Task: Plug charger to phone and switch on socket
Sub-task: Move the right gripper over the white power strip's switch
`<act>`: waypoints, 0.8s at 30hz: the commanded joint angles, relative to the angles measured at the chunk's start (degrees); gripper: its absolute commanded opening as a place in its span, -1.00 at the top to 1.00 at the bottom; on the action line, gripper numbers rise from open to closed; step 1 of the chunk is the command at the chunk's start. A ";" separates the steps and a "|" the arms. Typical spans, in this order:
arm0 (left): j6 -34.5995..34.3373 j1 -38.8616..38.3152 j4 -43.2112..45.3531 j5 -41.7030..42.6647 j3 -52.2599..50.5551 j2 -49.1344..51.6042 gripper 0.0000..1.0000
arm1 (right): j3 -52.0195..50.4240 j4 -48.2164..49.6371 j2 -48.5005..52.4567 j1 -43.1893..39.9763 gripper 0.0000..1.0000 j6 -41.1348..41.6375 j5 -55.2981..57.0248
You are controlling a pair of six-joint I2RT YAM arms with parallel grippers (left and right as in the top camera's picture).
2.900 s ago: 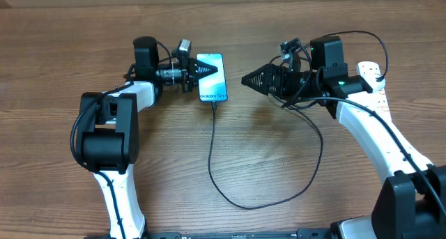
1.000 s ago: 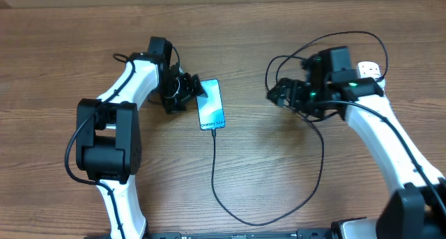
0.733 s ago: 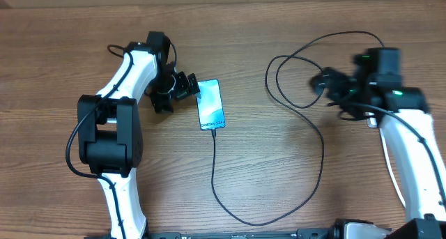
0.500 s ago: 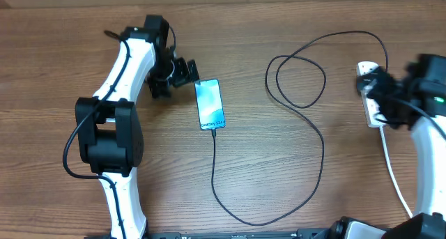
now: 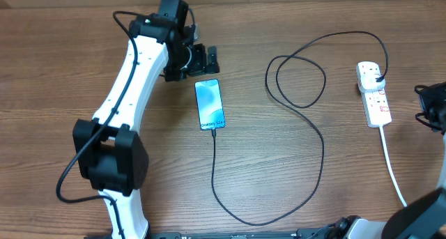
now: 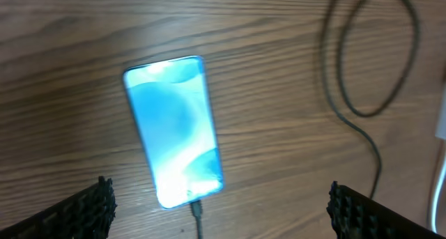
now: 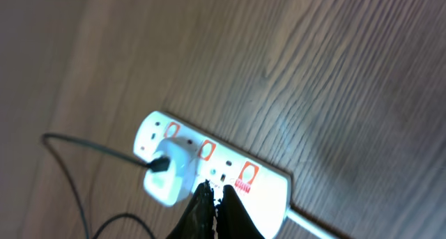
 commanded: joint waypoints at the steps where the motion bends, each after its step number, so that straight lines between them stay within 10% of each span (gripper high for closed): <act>1: 1.86 -1.62 0.55 -0.35 1.51 -2.99 -1.00 | 0.33 2.58 5.57 0.17 0.92 0.24 0.46; 24: 0.98 -4.39 2.19 -0.09 1.51 -3.02 -0.99 | 0.31 16.65 18.73 8.11 0.92 -5.42 -6.45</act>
